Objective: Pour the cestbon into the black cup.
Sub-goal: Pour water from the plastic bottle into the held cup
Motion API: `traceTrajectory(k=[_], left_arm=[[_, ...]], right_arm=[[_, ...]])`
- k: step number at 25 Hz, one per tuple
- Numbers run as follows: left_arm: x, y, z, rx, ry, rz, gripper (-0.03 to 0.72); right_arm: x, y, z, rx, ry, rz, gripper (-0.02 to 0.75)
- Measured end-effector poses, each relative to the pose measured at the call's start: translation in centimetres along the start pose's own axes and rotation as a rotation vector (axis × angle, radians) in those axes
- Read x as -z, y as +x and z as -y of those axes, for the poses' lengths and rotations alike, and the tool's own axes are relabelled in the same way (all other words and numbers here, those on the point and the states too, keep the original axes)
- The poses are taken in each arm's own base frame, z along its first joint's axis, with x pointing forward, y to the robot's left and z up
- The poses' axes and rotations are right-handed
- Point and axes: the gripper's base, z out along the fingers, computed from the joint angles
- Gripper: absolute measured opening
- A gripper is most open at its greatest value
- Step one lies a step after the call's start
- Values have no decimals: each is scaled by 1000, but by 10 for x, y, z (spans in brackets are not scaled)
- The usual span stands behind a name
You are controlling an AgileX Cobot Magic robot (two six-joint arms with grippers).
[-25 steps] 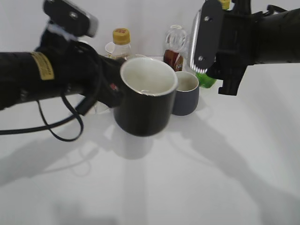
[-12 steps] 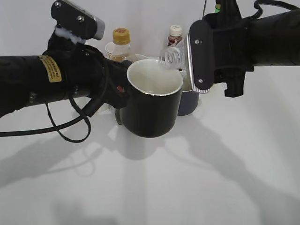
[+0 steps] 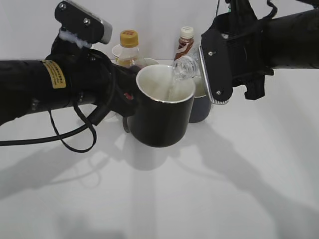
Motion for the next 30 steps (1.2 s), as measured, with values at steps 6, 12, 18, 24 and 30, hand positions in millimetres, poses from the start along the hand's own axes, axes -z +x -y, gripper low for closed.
traceTrajectory(k=[6,12,18,24,30], left_arm=[[-1,1,0,0,1,-5,54],[-1,1,0,-2,1,-4,54],[-1,1,0,1,1,0,54],[-1,1,0,1,1,0,54],[-1,1,0,1,1,0,54]], right_arm=[[1,0,1,68,8,-1,500],[1,0,7,98,26,-3,500],[2,0,14,108,45,-6,500],[2,0,13,111,44,-8,501],[2,1,13,112,43,-9,501]])
